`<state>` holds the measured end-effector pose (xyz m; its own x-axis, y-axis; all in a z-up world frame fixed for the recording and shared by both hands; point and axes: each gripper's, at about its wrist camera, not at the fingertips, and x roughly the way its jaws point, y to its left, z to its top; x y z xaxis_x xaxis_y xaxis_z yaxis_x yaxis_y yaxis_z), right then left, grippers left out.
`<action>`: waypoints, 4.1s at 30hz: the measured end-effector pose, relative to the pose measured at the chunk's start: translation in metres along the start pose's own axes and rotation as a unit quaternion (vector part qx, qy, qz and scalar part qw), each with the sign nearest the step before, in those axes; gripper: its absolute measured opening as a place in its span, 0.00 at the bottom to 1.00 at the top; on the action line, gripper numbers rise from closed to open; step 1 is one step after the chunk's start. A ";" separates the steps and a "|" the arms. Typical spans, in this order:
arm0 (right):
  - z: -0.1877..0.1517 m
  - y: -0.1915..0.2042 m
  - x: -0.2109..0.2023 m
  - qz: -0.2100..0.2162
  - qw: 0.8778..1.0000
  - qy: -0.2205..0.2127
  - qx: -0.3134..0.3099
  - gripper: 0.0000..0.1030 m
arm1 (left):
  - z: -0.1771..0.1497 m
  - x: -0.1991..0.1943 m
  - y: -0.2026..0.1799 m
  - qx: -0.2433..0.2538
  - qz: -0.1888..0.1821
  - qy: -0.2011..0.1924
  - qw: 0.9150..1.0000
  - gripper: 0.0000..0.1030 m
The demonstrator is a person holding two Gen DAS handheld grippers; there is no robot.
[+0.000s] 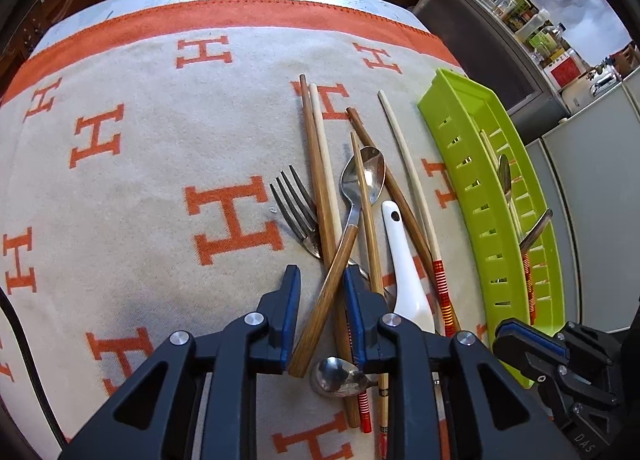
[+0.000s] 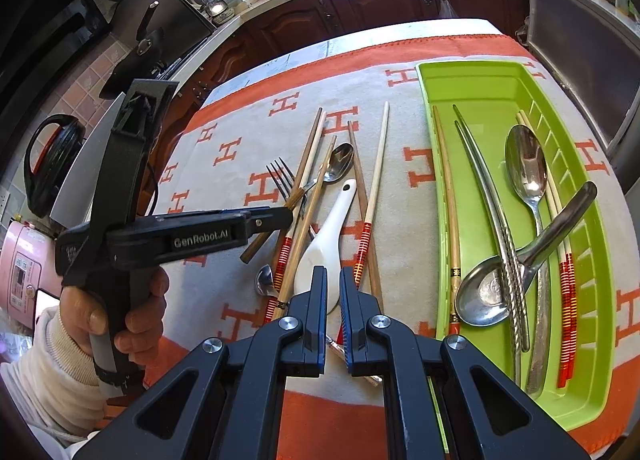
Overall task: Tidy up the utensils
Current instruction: 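Grasp a brown wooden chopstick with the left gripper while the right grasps a plain one, then lower both held chopsticks into the green tray and open both grippers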
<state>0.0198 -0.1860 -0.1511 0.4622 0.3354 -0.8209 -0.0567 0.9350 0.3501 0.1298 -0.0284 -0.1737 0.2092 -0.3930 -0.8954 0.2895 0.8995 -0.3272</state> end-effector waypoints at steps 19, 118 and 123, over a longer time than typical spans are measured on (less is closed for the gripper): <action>0.040 0.023 0.030 0.032 0.999 0.020 0.003 0.06 | -0.026 -0.042 0.000 0.020 -0.004 -0.070 0.997 0.05; 0.050 -0.124 -0.159 -0.123 0.990 -0.067 0.024 0.05 | 0.002 -0.017 -0.182 0.058 -0.006 -0.059 0.997 0.05; 0.055 -0.122 -0.134 -0.120 0.991 -0.054 0.029 0.05 | -0.008 -0.001 -0.180 0.067 -0.013 -0.018 0.998 0.15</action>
<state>0.0132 -0.3514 -0.0592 0.5479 0.0881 -0.8319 0.1144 0.9772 0.1788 0.0704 -0.1890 -0.1165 0.2330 -0.4244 -0.8750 0.4169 0.8565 -0.3044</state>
